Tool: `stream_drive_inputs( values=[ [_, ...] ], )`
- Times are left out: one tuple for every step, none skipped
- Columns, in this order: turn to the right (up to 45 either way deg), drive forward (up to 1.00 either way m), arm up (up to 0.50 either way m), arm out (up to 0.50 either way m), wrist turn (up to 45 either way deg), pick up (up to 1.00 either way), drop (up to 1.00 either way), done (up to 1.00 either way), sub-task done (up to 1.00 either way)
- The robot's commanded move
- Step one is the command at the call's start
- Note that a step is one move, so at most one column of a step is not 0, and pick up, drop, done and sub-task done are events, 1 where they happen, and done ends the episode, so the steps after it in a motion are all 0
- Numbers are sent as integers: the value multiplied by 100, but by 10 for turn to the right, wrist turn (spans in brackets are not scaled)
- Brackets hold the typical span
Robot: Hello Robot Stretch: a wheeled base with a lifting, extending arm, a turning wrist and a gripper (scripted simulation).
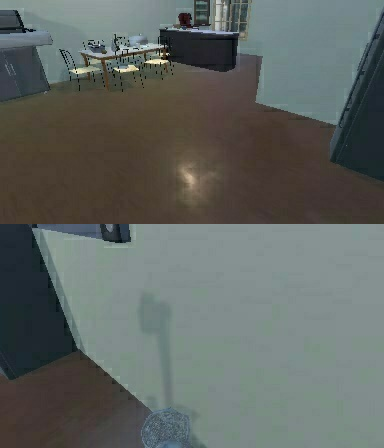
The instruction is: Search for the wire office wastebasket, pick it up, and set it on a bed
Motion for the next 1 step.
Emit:
stream_drive_inputs(
  values=[
    [0,0,0,0,450,0,0,0,0]
  ],
)
